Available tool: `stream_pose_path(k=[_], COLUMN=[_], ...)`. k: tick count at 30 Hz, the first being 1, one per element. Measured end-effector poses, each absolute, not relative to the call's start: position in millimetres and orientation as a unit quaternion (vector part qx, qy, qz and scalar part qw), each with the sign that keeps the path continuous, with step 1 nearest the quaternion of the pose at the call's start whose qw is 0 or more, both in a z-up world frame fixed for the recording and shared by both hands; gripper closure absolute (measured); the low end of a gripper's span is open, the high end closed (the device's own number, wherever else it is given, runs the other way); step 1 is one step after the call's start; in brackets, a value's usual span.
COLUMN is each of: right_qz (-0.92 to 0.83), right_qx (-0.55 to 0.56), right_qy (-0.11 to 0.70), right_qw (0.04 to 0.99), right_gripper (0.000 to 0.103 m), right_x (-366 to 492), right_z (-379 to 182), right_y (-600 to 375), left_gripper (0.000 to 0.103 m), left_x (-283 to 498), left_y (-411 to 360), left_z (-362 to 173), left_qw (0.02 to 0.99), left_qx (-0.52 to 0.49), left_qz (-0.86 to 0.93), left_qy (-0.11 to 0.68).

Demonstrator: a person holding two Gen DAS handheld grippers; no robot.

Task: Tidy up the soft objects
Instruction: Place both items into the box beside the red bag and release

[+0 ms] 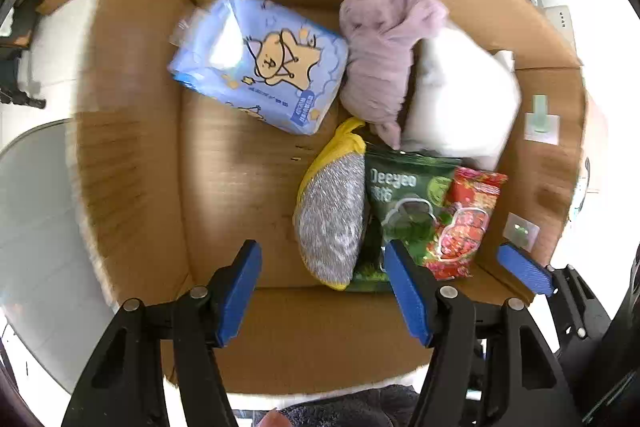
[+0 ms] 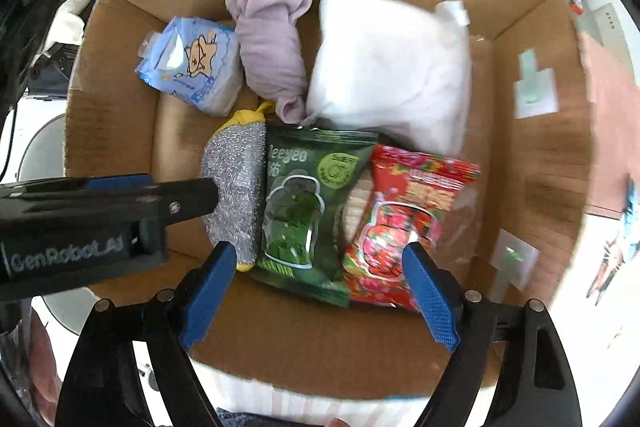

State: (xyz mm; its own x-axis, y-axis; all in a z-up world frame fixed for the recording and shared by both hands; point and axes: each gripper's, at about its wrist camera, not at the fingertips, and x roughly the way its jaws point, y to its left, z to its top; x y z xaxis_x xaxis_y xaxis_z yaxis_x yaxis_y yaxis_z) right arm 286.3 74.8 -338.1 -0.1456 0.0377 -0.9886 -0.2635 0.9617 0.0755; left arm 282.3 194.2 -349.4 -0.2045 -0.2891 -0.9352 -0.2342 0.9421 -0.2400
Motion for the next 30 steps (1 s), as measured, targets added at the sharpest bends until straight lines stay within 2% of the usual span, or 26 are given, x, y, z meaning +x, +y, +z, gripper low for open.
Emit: stream_pose_path(k=[5, 7, 8, 10, 12, 14, 30], right_qz=[0.112, 0.108, 0.110, 0.110, 0.106, 0.103, 0.124], right_qx=[-0.068, -0.067, -0.060, -0.058, -0.061, -0.068, -0.072], right_qy=[0.729, 0.718, 0.712, 0.703, 0.689, 0.675, 0.613], right_qw=[0.672, 0.685, 0.691, 0.700, 0.714, 0.728, 0.777], right_gripper=[0.016, 0.008, 0.000, 0.000, 0.000, 0.000, 0.000], right_x=[276, 271, 268, 263, 255, 245, 185], right_z=[-299, -283, -275, -264, -252, -238, -161], right_y=[59, 53, 50, 45, 41, 39, 15], left_gripper=[0.041, 0.041, 0.038, 0.021, 0.016, 0.003, 0.002], left_x=[272, 262, 260, 250, 242, 234, 174], left_y=[195, 195, 199, 200, 208, 212, 177], left_z=[-316, -295, -286, -269, -254, -245, -181], left_qw=[0.643, 0.673, 0.686, 0.711, 0.728, 0.743, 0.798], left_qx=[-0.160, -0.139, -0.127, -0.106, -0.095, -0.085, -0.075], left_qz=[-0.015, -0.002, 0.005, 0.019, 0.029, 0.043, 0.060], left_qy=[0.749, 0.726, 0.716, 0.695, 0.678, 0.663, 0.595])
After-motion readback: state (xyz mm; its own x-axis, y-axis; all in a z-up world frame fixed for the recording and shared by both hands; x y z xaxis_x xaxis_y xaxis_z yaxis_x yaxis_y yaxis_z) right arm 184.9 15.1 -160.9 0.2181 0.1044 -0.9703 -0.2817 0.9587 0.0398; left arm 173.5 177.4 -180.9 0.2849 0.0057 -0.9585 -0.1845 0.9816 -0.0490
